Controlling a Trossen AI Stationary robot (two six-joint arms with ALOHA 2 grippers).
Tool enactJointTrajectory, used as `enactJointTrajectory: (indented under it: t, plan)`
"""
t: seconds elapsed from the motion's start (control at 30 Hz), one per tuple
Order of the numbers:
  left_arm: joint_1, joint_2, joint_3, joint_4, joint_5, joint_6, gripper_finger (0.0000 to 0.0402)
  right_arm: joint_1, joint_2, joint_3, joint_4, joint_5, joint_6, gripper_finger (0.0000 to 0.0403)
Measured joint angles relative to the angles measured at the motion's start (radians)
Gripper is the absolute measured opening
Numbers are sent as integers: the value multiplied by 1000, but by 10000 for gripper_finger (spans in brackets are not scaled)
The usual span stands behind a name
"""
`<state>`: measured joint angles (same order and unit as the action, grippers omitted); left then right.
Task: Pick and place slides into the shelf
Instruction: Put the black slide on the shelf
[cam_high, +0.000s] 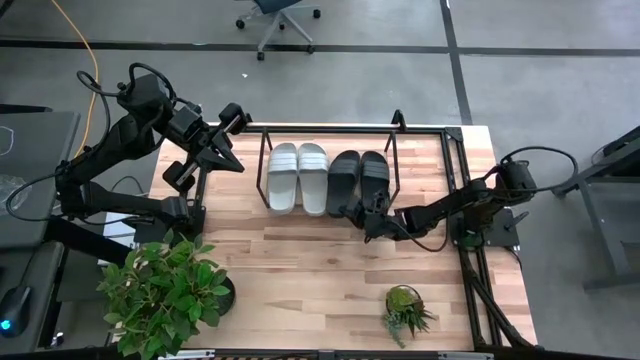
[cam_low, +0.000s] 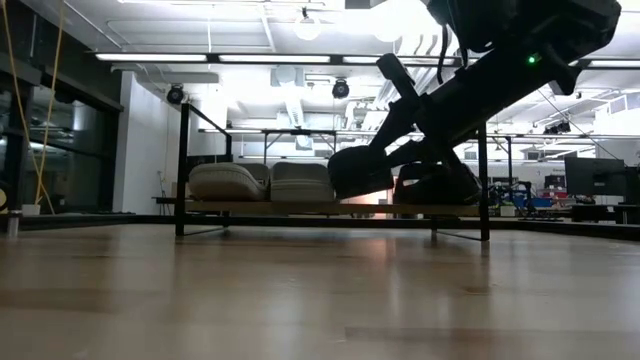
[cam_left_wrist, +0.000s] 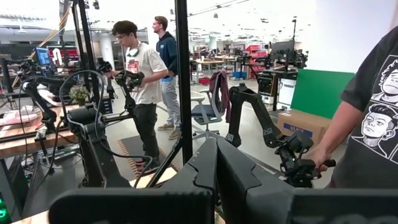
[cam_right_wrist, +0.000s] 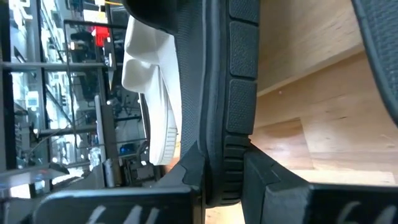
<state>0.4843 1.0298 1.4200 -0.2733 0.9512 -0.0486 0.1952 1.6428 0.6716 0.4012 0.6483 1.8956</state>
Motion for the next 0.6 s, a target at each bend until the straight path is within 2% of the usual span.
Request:
enactJointTrajectory:
  t: [0.1,0.3,0.6]
  plan:
    - [0,0,0,0,0,0,2,-2,0,0,-11,-5,17,36]
    - [0,0,0,0,0,19,2,-1,0,0,-23,-10,34,80]
    - [0,0,0,0,0,21,2,1,0,0,-17,-8,93,98]
